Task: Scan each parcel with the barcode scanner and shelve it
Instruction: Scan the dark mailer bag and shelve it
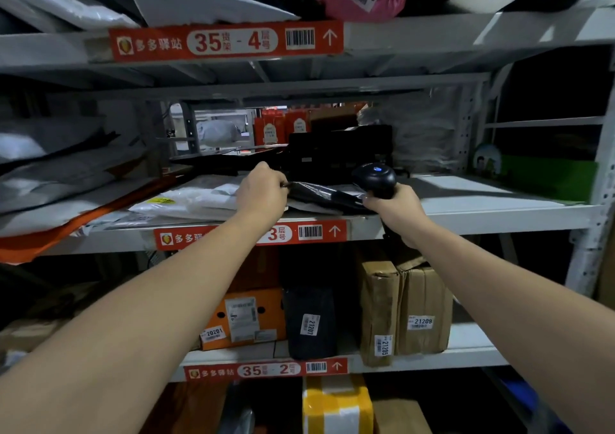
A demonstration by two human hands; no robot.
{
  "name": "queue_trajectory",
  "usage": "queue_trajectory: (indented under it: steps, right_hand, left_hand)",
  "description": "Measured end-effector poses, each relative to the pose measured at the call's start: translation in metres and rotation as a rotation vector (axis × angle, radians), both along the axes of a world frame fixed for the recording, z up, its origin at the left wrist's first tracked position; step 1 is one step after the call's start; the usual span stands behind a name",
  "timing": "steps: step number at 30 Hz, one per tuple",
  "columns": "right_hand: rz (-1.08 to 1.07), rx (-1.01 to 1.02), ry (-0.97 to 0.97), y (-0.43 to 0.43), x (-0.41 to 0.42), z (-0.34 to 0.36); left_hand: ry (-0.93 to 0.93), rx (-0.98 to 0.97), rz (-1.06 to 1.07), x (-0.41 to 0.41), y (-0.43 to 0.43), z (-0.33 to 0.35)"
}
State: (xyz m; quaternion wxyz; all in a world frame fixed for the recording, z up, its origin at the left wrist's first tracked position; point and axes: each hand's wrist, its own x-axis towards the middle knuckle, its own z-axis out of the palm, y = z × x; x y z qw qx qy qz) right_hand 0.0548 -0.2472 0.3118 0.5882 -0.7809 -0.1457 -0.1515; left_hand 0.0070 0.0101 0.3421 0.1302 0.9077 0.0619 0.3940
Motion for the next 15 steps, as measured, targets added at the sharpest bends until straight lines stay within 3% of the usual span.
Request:
queue_trajectory:
  steps: [5,15]
  right_hand:
    - [0.063,-0.119,0.023,0.003,-0.002,-0.008]
    - [0.032,-0.112,0.024,-0.002,-0.069,-0.035]
  left_hand:
    - [0.159,0.158,0.105,0.002,-0.004,-0.012]
    - [0.158,-0.107,-0.238,-0.067,0.004,-0.056]
